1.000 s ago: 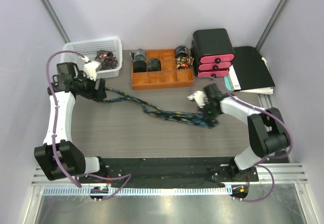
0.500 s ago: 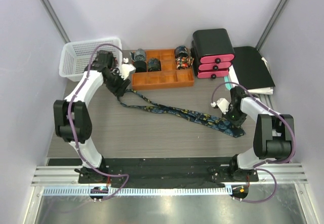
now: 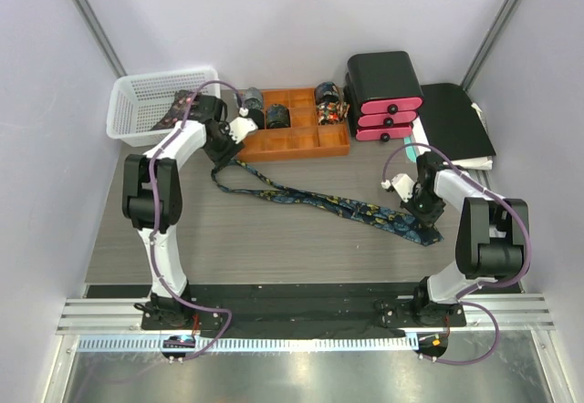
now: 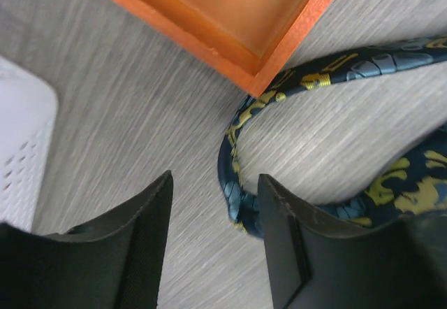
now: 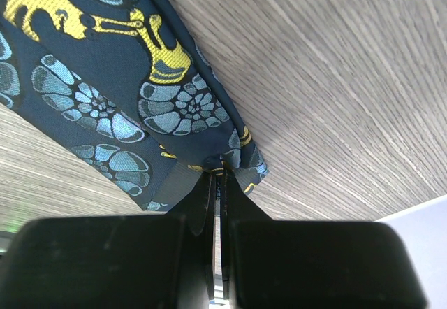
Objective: Roll the ties
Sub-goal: Flatten out the tie at the center of the board.
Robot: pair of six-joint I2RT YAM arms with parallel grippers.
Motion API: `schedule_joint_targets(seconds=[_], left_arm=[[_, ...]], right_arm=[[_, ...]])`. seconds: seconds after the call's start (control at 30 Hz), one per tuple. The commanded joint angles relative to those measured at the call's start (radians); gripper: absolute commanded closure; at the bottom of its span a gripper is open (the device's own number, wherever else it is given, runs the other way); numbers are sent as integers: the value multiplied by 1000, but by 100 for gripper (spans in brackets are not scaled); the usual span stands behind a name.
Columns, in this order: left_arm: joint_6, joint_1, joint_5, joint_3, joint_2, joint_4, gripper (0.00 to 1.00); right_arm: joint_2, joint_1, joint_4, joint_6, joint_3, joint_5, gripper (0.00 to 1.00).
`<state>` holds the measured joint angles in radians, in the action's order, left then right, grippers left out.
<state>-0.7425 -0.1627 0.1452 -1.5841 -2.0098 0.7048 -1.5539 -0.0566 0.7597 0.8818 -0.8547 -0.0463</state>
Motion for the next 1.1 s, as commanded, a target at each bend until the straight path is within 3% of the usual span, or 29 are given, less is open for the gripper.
schedule_joint_targets(seconds=[0.0, 0.23, 0.4, 0.77, 0.83, 0.9, 0.93, 1.07], left_arm=[[-24, -5, -18, -1, -26, -42, 58], [-52, 12, 27, 55, 42, -59, 100], [-167, 32, 73, 179, 221, -86, 100], [-509, 65, 76, 801, 750, -162, 100], [-540, 63, 42, 909, 782, -205, 93], [-526, 66, -10, 944, 795, -212, 78], [-512, 71, -22, 941, 795, -200, 68], [-486, 101, 23, 888, 845, -75, 49]], right_arm=[[-20, -6, 9, -17, -33, 22, 99], [-69, -8, -13, -32, -60, 16, 99], [-80, -20, -25, -26, -69, 19, 99], [-26, -37, -79, 46, 31, 34, 99], [-2, -37, -80, 60, 42, 67, 99], [24, -37, -79, 89, 49, 92, 99], [32, -37, -74, 104, 51, 103, 99], [43, -37, -59, 181, 48, 117, 99]])
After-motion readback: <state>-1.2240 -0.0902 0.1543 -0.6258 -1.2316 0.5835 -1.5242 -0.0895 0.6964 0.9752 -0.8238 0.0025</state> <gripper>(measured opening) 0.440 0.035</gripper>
